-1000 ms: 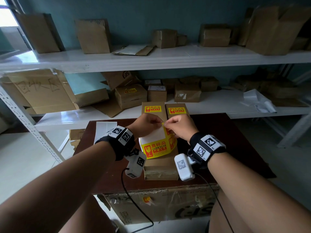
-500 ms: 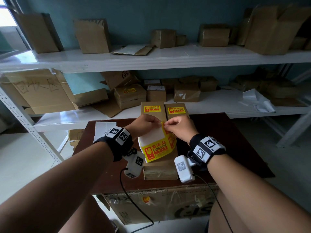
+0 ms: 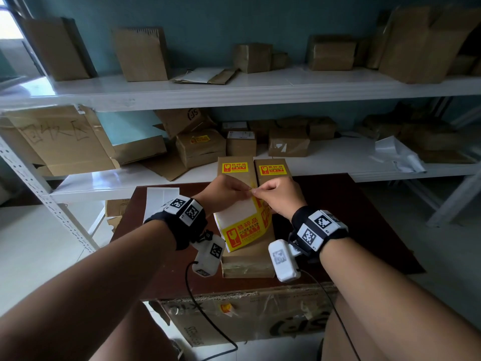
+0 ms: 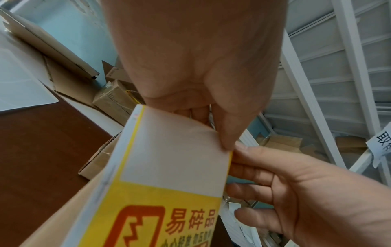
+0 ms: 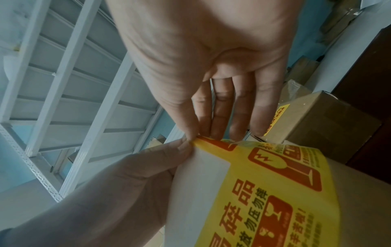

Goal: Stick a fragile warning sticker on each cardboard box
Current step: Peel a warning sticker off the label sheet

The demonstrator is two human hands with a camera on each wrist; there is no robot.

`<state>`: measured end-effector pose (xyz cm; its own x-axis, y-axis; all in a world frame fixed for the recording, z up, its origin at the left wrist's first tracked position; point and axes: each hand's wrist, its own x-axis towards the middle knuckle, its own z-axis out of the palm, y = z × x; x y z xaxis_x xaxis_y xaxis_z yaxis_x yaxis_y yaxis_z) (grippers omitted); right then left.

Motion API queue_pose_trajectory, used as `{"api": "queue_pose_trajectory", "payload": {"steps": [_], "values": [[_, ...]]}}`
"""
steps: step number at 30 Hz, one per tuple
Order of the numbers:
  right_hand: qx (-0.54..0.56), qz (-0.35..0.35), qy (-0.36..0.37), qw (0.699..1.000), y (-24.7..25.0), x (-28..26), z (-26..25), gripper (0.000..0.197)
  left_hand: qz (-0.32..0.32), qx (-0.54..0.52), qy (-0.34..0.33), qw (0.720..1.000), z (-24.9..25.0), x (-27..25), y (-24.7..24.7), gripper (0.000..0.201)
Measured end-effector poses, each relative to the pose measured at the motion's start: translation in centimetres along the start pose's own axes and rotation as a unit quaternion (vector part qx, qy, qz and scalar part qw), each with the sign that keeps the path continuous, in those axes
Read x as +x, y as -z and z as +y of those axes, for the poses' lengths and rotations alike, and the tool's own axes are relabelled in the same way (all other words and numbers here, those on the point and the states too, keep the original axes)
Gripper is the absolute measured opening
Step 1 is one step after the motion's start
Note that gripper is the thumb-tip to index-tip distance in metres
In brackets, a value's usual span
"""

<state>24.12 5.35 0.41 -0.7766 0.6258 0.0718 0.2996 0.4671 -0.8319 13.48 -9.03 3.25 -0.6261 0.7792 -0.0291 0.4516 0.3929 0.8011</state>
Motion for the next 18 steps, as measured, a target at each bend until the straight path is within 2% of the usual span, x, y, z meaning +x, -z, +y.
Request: {"api": "queue_pose_trajectory", "payload": {"steps": [8,13,18], "values": [[0.003,-0.006,0.001,1.0,0.12,-0.02,-0.11,0.019,0.004,0.017,-0.001,1.0,0.35,0.02,-0.01,0.014],[0.001,-0.003,0.002,1.0,0.09,-0.2,-0.11,0.016,0.019,-0.026,0.025,0.999,0.04,0.19,-0.08,0.003],[0.005,0.003,0.004,1.0,0.08,-0.48,-0.13,0.01,0.009,-0.031,0.03,0.999,0.21,0.22,-0.26,0.006]]}}
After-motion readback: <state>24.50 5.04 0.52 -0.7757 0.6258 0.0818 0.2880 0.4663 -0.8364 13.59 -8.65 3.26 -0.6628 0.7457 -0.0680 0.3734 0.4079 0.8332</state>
